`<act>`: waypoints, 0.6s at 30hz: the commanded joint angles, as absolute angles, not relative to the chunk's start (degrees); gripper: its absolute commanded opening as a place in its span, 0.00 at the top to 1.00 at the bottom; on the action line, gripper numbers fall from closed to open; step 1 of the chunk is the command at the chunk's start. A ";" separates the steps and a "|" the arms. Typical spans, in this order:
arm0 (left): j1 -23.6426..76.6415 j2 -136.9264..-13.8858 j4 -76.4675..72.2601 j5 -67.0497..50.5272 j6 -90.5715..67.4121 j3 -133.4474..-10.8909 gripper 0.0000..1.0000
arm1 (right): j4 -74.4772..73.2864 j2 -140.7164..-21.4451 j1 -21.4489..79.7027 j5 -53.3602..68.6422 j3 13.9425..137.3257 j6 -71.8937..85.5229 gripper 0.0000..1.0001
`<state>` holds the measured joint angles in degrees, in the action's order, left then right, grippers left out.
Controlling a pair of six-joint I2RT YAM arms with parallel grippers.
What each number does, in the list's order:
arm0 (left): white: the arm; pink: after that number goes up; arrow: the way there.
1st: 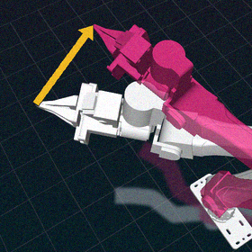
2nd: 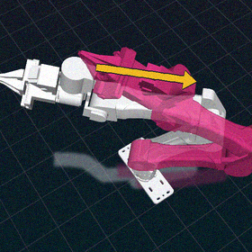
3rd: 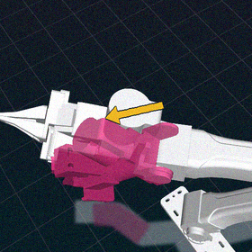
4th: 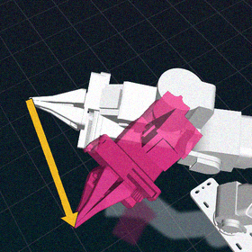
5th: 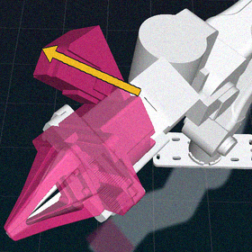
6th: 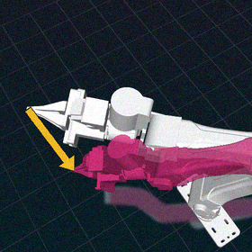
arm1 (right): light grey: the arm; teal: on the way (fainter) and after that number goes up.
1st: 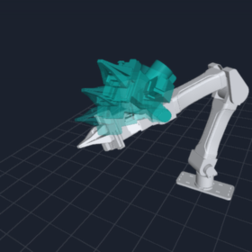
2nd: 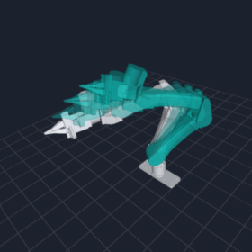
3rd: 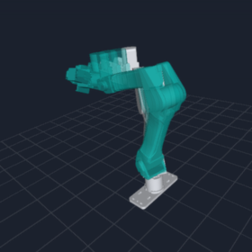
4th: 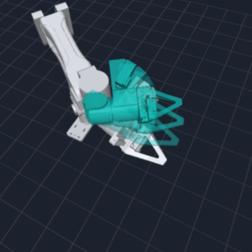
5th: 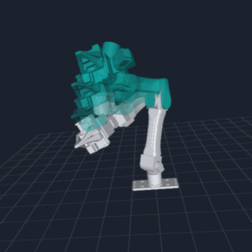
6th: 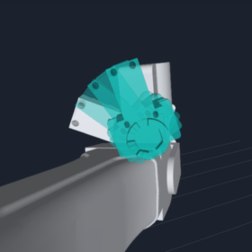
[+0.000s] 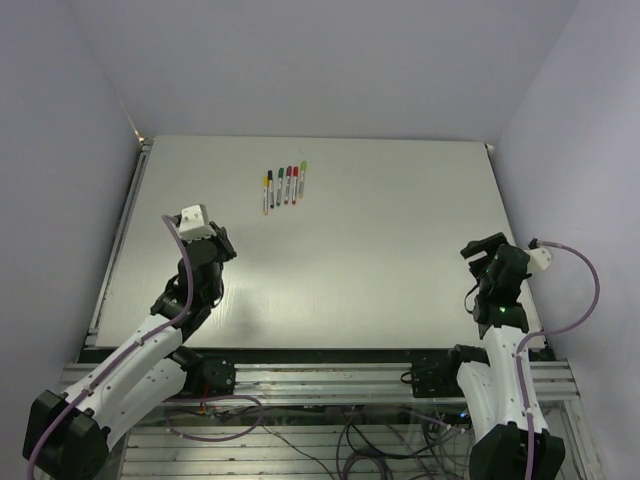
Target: Insert the pens into the pen caps
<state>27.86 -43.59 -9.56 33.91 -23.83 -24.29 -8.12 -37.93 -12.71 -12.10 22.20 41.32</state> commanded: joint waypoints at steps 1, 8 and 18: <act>28.04 -42.87 -6.91 36.60 -24.33 -23.61 0.68 | -13.14 -35.45 -13.18 -15.52 24.43 41.03 0.25; 28.04 -41.79 -5.20 37.65 -24.52 -22.42 0.68 | -13.84 -31.00 -13.24 -16.70 23.35 41.65 0.23; 28.03 -42.56 -4.43 37.62 -24.53 -22.24 0.68 | -13.81 -31.94 -13.18 -17.80 22.93 44.10 0.21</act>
